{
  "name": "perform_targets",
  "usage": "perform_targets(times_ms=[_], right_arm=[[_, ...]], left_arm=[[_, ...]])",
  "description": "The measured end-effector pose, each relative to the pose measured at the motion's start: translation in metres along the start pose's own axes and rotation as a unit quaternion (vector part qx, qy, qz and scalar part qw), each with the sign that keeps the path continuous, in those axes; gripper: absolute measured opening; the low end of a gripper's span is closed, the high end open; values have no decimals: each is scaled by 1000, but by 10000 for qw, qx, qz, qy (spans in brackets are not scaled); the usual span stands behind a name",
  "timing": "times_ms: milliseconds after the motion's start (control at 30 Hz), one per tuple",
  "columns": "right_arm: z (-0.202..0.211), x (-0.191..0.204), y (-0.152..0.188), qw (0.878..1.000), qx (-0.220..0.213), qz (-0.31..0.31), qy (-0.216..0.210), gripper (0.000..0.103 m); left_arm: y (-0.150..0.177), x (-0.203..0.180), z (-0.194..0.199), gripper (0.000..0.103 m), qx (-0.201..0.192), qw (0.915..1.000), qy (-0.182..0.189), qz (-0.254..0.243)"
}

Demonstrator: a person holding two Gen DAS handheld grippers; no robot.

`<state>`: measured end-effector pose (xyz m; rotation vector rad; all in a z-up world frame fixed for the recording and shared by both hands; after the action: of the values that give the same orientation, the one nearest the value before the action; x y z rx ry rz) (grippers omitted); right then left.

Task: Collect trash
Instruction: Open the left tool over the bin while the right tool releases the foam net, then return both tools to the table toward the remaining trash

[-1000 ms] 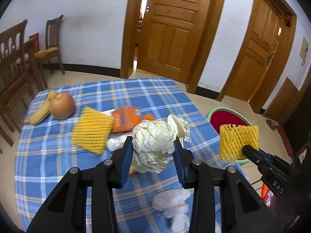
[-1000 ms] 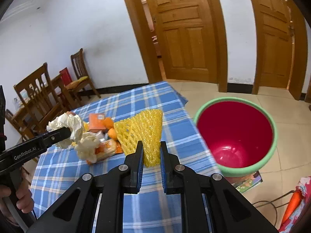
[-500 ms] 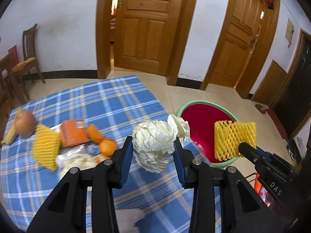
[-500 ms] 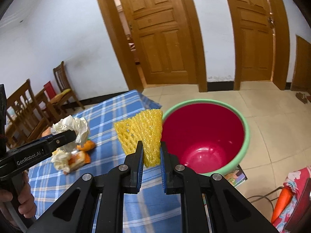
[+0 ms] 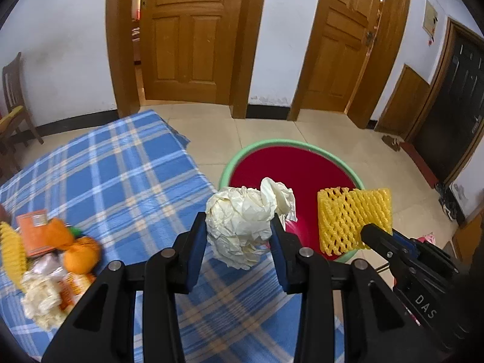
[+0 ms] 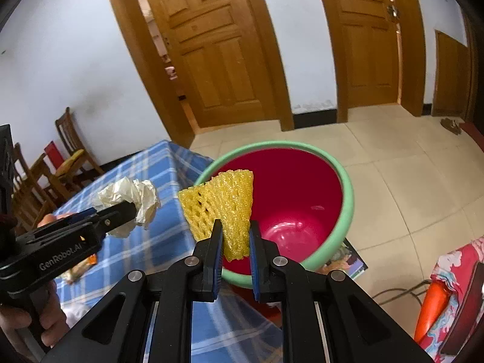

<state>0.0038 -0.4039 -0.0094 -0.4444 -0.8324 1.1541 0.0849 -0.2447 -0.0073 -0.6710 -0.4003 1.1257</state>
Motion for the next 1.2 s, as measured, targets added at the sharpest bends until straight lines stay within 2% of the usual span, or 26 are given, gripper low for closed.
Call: perform_targets(times_ms=[367, 467, 533, 600, 667, 767, 1200], right_arm=[[-17, -31, 3, 9990, 243, -337, 163, 18], [-20, -34, 2, 9987, 281, -378, 192, 18], [-20, -35, 3, 9986, 302, -396, 197, 20], [-20, -36, 3, 9985, 304, -408, 182, 24], [-20, -38, 3, 9985, 268, -436, 185, 36], [-16, -37, 2, 9988, 210, -414, 161, 41], [7, -19, 2, 9997, 2, -248, -11, 43]], left_arm=[[-2, -21, -38, 41, 249, 9995, 14, -178], [-2, -25, -40, 46, 262, 9994, -11, -245], [-2, -27, -41, 59, 254, 9993, -49, -256], [-3, -27, -40, 62, 225, 9994, -80, -251], [-4, -27, -39, 62, 217, 9994, -95, -236], [-5, -25, -35, 62, 202, 9995, -109, -201], [-9, 0, 6, 62, -102, 9997, -216, 10]])
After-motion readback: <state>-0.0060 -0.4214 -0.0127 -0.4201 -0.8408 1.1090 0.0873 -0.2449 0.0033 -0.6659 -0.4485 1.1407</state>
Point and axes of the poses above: each gripper's, at about its wrist camera, not at the fingertips, and z roughly against the way its jaws point, x to its left, y to its underside, the point moved 1 cm from there along -z, roughly the way its jaws point, and after that the axes turned 7 degrees about -y, right-handed, at the moved point
